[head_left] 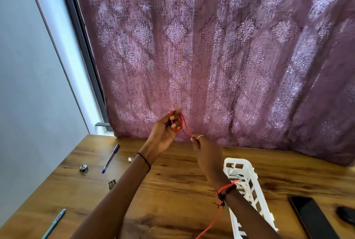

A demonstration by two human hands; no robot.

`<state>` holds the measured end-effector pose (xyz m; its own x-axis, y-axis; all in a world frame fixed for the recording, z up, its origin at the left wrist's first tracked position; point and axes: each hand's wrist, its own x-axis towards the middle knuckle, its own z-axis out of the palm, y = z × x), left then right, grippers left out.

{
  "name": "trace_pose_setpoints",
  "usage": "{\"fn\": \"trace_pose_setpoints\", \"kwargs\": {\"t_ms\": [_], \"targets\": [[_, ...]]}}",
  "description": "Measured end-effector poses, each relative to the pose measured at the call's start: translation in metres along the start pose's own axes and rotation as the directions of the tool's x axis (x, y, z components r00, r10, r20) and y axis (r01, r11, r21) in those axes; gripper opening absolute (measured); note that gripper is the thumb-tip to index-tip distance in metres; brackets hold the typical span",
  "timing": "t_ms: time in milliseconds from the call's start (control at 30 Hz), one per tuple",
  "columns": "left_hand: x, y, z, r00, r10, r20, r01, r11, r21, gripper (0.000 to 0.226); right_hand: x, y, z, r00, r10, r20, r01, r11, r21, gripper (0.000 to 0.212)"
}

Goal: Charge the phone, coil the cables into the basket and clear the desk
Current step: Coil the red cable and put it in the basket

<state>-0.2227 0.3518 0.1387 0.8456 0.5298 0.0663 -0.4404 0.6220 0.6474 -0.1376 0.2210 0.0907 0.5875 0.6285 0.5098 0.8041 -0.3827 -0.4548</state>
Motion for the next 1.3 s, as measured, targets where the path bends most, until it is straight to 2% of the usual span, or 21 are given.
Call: {"fn": "trace_pose_setpoints", "kwargs": {"t_ms": [300, 367, 467, 567, 633, 767, 867, 1067, 1167, 1233, 1300], "targets": [[0.017, 0.019, 0.020, 0.996, 0.090, -0.014, -0.090, 0.996, -0.016, 0.031, 0.052, 0.036, -0.018, 0.985, 0.057, 0.165, -0.029, 0.986, -0.166, 0.030], [0.018, 0.023, 0.021, 0.995, 0.100, -0.028, -0.101, 0.995, -0.015, 0.032, 0.060, 0.043, -0.016, 0.972, 0.097, 0.214, -0.067, 0.987, -0.144, 0.030], [0.018, 0.024, 0.019, 0.995, 0.099, -0.020, -0.099, 0.995, -0.013, 0.033, 0.069, 0.047, -0.010, 0.947, 0.179, 0.268, -0.217, 0.969, 0.116, 0.021], [0.014, 0.022, 0.015, 0.995, 0.101, -0.007, -0.101, 0.995, -0.001, 0.032, 0.076, 0.049, -0.003, 0.907, 0.262, 0.330, -0.388, 0.824, 0.412, 0.013], [0.012, 0.022, 0.011, 0.995, 0.104, -0.009, -0.104, 0.995, 0.003, 0.032, 0.082, 0.051, 0.000, 0.893, 0.292, 0.343, -0.436, 0.753, 0.492, 0.013], [0.007, 0.023, 0.007, 0.995, 0.095, -0.033, -0.096, 0.995, -0.020, 0.032, 0.089, 0.048, -0.006, 0.915, 0.313, 0.254, -0.403, 0.717, 0.569, 0.026], [0.003, 0.022, 0.007, 0.994, 0.097, -0.043, -0.098, 0.995, -0.010, 0.032, 0.093, 0.046, -0.013, 0.943, 0.294, 0.157, -0.327, 0.718, 0.615, 0.013], [-0.002, 0.024, 0.012, 0.997, 0.078, -0.017, -0.079, 0.997, -0.024, 0.033, 0.106, 0.039, -0.026, 0.956, 0.289, 0.054, -0.249, 0.700, 0.670, 0.016], [-0.004, 0.025, 0.014, 0.997, 0.078, 0.004, -0.078, 0.996, -0.046, 0.033, 0.107, 0.037, -0.028, 0.964, 0.262, 0.052, -0.229, 0.712, 0.664, 0.015], [-0.005, 0.027, 0.015, 0.996, 0.088, 0.017, -0.087, 0.994, -0.074, 0.034, 0.104, 0.038, -0.025, 0.977, 0.205, 0.062, -0.202, 0.786, 0.585, 0.015], [-0.005, 0.030, 0.017, 0.995, 0.097, 0.028, -0.093, 0.989, -0.118, 0.041, 0.097, 0.041, -0.018, 0.992, 0.111, 0.052, -0.122, 0.924, 0.364, 0.015]]}}
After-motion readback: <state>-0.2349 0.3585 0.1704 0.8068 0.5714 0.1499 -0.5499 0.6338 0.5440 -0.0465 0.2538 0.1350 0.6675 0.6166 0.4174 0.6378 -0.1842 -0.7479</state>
